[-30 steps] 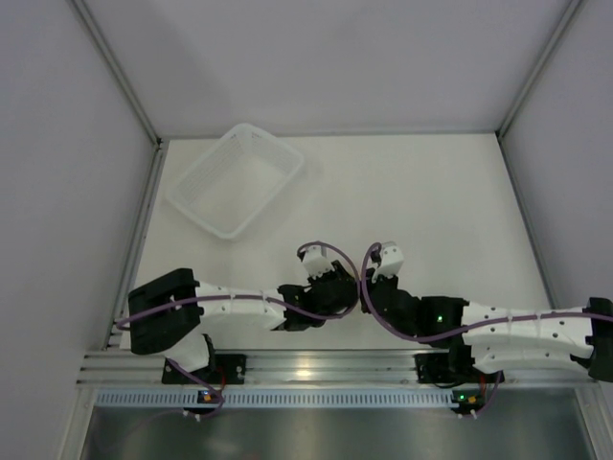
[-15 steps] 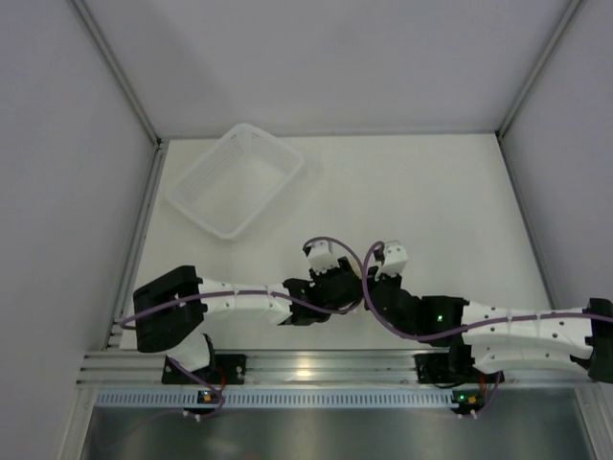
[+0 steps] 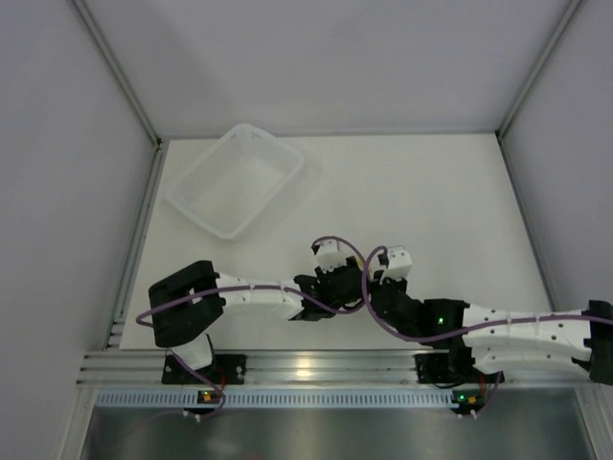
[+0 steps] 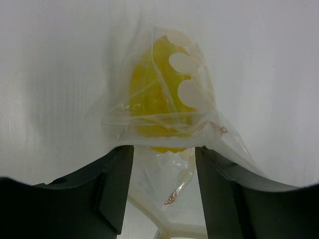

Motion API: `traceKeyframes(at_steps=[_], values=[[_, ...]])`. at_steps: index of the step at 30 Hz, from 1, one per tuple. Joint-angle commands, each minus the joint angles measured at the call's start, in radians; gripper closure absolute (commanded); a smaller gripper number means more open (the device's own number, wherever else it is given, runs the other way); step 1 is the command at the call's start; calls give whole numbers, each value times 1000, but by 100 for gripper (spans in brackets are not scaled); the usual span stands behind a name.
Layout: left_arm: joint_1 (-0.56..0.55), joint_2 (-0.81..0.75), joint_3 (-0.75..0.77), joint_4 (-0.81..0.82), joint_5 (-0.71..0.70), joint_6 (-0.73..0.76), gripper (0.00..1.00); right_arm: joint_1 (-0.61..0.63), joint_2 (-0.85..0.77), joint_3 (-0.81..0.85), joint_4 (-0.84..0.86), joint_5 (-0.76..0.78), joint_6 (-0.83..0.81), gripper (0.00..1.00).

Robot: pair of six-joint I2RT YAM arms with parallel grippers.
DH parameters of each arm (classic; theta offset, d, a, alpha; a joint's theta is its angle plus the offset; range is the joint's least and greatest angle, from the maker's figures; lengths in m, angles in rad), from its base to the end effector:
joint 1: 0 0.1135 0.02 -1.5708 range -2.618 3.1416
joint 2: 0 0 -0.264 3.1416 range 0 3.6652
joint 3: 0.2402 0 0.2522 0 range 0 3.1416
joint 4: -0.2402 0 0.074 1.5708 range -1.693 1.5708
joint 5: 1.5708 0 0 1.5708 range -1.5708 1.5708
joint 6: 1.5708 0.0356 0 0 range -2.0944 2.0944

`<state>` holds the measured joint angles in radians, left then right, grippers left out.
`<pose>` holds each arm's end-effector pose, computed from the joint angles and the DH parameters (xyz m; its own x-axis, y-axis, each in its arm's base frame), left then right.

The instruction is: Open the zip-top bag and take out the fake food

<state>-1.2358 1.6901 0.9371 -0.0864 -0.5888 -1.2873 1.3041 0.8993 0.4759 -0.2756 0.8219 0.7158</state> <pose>0.1306 -0.3150 0.1748 -0.7054 -0.4022 -0.5836 -0.0493 0.8493 -0.5256 0.0723 0.1657 0.2110 -0.4620 0.0043 -0.8869 -0.2728 0.9508 0.1467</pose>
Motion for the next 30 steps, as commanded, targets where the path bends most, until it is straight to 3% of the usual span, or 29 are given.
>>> traceKeyframes(at_steps=[1,15,23,30], values=[[22,22,48,20,0,2,42,20,-26,18,84,-60,-7,100],[22,74,106,22,-31,5,48,15,-135,-10,62,-64,39,100],[22,134,173,27,-22,25,41,11,-146,-37,56,-73,59,100],[22,163,200,131,10,60,46,7,-166,-83,110,-102,63,100]])
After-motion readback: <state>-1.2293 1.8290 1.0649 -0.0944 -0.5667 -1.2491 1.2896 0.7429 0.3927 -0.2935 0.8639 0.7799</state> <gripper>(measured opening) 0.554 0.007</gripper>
